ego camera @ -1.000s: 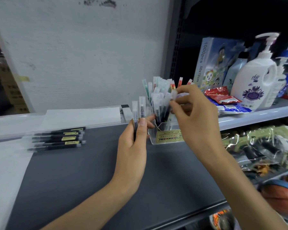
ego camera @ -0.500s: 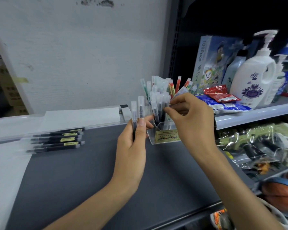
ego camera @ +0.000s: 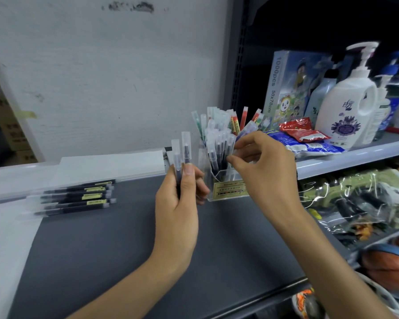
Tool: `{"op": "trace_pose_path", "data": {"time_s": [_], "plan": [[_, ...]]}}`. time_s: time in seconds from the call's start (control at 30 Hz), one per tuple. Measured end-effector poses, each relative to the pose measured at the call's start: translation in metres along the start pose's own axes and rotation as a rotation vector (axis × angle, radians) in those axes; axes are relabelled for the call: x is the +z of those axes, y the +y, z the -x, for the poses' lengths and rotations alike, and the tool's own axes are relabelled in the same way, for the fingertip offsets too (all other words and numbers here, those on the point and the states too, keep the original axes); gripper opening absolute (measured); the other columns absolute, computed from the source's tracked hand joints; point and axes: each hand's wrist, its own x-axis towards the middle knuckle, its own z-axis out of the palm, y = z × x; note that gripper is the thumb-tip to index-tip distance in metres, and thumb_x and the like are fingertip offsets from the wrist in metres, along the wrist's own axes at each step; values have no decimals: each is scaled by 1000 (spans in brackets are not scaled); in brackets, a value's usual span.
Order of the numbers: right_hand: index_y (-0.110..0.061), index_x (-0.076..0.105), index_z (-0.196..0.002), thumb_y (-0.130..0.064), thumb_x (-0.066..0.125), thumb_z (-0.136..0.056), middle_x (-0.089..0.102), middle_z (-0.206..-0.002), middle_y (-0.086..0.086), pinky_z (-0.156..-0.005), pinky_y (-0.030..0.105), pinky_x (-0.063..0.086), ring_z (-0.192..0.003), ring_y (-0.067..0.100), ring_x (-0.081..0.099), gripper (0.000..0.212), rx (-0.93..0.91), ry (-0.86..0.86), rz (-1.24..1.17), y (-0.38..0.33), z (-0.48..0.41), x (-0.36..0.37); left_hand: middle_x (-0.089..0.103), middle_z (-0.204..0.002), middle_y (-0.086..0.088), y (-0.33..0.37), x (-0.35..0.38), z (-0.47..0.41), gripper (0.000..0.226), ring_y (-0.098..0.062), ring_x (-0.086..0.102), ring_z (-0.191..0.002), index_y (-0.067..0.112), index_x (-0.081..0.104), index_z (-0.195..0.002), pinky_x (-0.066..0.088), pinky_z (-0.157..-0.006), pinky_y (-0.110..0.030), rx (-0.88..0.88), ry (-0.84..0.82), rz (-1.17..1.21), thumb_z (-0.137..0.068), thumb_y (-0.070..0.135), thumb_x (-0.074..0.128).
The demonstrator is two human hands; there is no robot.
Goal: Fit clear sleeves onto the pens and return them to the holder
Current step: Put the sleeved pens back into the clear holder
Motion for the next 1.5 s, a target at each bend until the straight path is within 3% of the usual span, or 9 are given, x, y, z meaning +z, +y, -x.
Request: {"op": "trace_pose_path", "data": {"time_s": [0.13,0.3,0.43,0.6,0.7,0.9,1.13,1.33,1.5], "plan": [[-28,68,-91,-19,86,-82,71,-77,-15,-79,41,58,-76,4,67,23,-1,-2,2,-2,4,-8,45,-61,0,7,2,4,30,-15,40,-47,25,66,-94,38,-42,-22,-84,-127,68,-101,48,49],[-30,65,-89,-24,87,-82,68,-79,-13,-74,33,57,-75,5,64,24,-6,-46,60,-11,10,-26,35,-61,11,8,2,6,34,-6,26,-48,18,66,-100,27,-42,-14,-96,-205,51,-102,47,49],[-32,66,-87,-30,87,-82,66,-77,-10,-66,30,49,-68,3,58,21,3,-199,146,-23,9,-47,30,-68,3,9,-1,6,32,-6,24,-50,13,61,-104,26,-44,-14,-99,-250,146,-103,44,50],[-30,78,-96,-49,83,-74,74,-79,-7,-62,18,46,-67,1,63,29,137,-454,-212,-33,13,-58,38,-66,13,7,2,11,19,-6,31,-52,32,62,-103,31,-47,-15,-72,-398,128,-103,42,46],[-23,81,-95,-39,82,-82,78,-82,-2,-57,8,42,-63,-3,62,20,140,-522,-381,-31,18,-57,49,-75,20,6,3,14,25,-4,43,-60,39,61,-113,38,-57,-14,-7,-467,71,-104,50,40],[-26,81,-93,-39,86,-70,78,-86,4,-62,28,46,-75,17,73,28,184,-587,-451,-12,32,-70,49,-78,15,4,2,13,27,-6,39,-65,26,54,-111,35,-64,-20,-16,-487,-20,-106,41,31],[-17,79,-88,-17,80,-88,80,-81,2,-57,20,51,-72,18,77,1,142,-355,-489,-5,48,-60,59,-81,27,8,6,17,14,8,56,-72,33,54,-106,44,-66,-10,33,-524,-59,-110,33,41],[-21,71,-97,-13,65,-102,79,-86,-3,-64,21,59,-79,14,78,11,28,-109,-524,-13,36,-71,59,-82,-1,8,5,15,28,-25,56,-78,21,55,-94,48,-73,-50,91,-260,-219,-103,44,44],[-21,55,-111,-18,57,-108,73,-94,-4,-72,25,62,-84,17,76,4,-183,76,-415,-22,21,-84,67,-100,-1,6,2,8,20,-17,64,-94,23,66,-94,50,-80,-26,69,-109,-127,-103,34,52]]}}
